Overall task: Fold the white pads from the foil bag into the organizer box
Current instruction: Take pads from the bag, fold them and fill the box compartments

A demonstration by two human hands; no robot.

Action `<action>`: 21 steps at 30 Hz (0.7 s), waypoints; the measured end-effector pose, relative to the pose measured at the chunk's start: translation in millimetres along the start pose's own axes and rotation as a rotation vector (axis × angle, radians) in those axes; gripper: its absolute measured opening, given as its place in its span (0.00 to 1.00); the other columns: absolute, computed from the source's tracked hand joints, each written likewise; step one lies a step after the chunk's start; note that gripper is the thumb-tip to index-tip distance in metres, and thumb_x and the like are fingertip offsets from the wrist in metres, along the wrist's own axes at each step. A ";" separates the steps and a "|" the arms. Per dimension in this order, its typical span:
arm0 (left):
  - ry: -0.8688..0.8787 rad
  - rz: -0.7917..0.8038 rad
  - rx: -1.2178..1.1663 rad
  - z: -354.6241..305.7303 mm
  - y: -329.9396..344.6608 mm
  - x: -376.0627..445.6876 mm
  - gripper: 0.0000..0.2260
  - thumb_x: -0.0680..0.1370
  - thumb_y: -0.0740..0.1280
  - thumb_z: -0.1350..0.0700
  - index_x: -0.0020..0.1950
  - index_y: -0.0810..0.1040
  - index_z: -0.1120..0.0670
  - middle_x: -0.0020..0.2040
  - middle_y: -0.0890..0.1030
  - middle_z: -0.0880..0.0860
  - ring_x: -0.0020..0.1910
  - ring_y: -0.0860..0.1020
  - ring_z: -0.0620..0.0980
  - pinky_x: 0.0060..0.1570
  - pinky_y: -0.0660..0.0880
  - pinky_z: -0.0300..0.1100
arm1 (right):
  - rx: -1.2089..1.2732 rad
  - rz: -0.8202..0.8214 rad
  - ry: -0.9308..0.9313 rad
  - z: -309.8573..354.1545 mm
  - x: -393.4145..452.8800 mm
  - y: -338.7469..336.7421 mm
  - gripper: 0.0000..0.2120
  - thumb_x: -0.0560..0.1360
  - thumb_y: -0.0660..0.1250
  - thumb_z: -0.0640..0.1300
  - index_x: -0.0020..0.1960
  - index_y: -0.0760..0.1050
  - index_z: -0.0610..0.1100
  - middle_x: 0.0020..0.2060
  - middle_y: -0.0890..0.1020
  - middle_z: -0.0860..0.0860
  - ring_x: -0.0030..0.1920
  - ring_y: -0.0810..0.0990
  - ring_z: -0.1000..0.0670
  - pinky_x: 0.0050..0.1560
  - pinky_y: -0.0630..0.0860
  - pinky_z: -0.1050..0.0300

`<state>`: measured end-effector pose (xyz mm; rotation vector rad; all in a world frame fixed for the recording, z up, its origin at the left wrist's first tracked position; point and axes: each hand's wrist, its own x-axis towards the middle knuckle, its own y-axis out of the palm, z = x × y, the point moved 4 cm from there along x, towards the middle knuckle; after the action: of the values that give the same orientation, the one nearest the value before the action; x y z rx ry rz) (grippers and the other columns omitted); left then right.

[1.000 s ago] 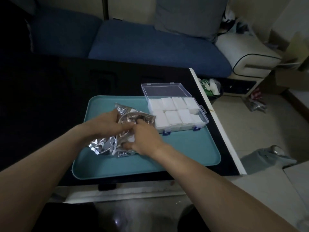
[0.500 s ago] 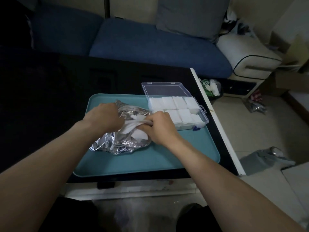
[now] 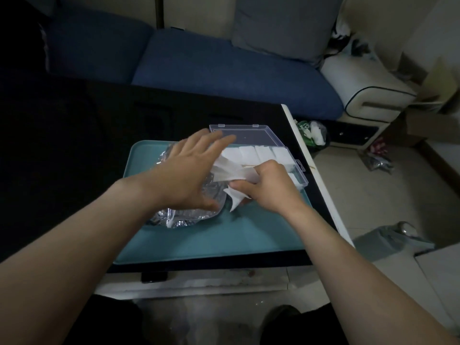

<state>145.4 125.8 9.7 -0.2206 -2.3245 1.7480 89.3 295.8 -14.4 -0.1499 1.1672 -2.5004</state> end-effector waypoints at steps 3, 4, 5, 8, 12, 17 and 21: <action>0.139 -0.077 0.000 -17.0 2.3 5.8 0.47 0.68 0.76 0.42 0.80 0.54 0.48 0.79 0.57 0.49 0.78 0.51 0.51 0.75 0.50 0.48 | -0.022 0.007 -0.033 2.9 -7.7 -11.1 0.15 0.72 0.76 0.51 0.36 0.81 0.40 0.27 0.76 0.49 0.27 0.71 0.52 0.29 0.65 0.57; 0.155 -0.081 -0.038 -20.7 3.3 7.4 0.40 0.70 0.75 0.45 0.78 0.60 0.50 0.75 0.65 0.51 0.76 0.59 0.53 0.74 0.56 0.48 | -0.003 -0.003 -0.042 1.7 -7.8 -12.7 0.15 0.72 0.76 0.51 0.36 0.81 0.40 0.27 0.77 0.49 0.28 0.73 0.52 0.29 0.66 0.56; 0.150 -0.085 -0.106 -24.1 3.1 8.7 0.33 0.72 0.74 0.47 0.74 0.66 0.51 0.70 0.71 0.52 0.71 0.67 0.53 0.70 0.64 0.49 | 0.029 -0.024 -0.043 -0.3 -7.2 -13.9 0.15 0.71 0.77 0.52 0.37 0.81 0.40 0.28 0.79 0.48 0.29 0.76 0.50 0.30 0.70 0.55; 0.107 -0.110 -0.267 -32.2 -1.4 11.4 0.18 0.76 0.68 0.56 0.66 0.74 0.52 0.59 0.79 0.52 0.57 0.77 0.53 0.57 0.73 0.52 | 0.265 -0.044 0.023 -9.5 -6.3 -11.3 0.15 0.66 0.77 0.53 0.46 0.84 0.42 0.39 0.86 0.45 0.40 0.86 0.43 0.41 0.83 0.41; 0.072 -0.155 -0.320 -41.4 -3.2 16.4 0.16 0.77 0.65 0.60 0.65 0.75 0.54 0.60 0.80 0.53 0.57 0.78 0.55 0.56 0.73 0.50 | 0.615 0.033 0.127 -13.6 -11.6 -15.5 0.08 0.73 0.76 0.38 0.51 0.84 0.37 0.43 0.87 0.42 0.44 0.87 0.41 0.48 0.84 0.43; 0.060 -0.149 -0.222 -43.5 6.9 23.6 0.10 0.73 0.66 0.66 0.52 0.74 0.58 0.42 0.76 0.49 0.44 0.77 0.57 0.40 0.72 0.48 | 0.936 0.182 0.286 -6.7 -18.8 -17.4 0.14 0.82 0.64 0.43 0.57 0.78 0.31 0.43 0.87 0.41 0.45 0.87 0.43 0.56 0.82 0.51; -0.081 -0.145 -0.276 -38.3 17.7 28.9 0.08 0.74 0.66 0.64 0.46 0.70 0.53 0.38 0.73 0.49 0.40 0.74 0.56 0.35 0.64 0.44 | 0.960 0.138 0.357 -11.9 -18.7 -13.2 0.17 0.85 0.59 0.45 0.58 0.76 0.30 0.45 0.86 0.37 0.46 0.87 0.40 0.54 0.83 0.50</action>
<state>127.5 173.5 5.4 -0.0248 -2.5648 1.3915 99.8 319.1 -11.0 0.6203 -0.0322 -2.7183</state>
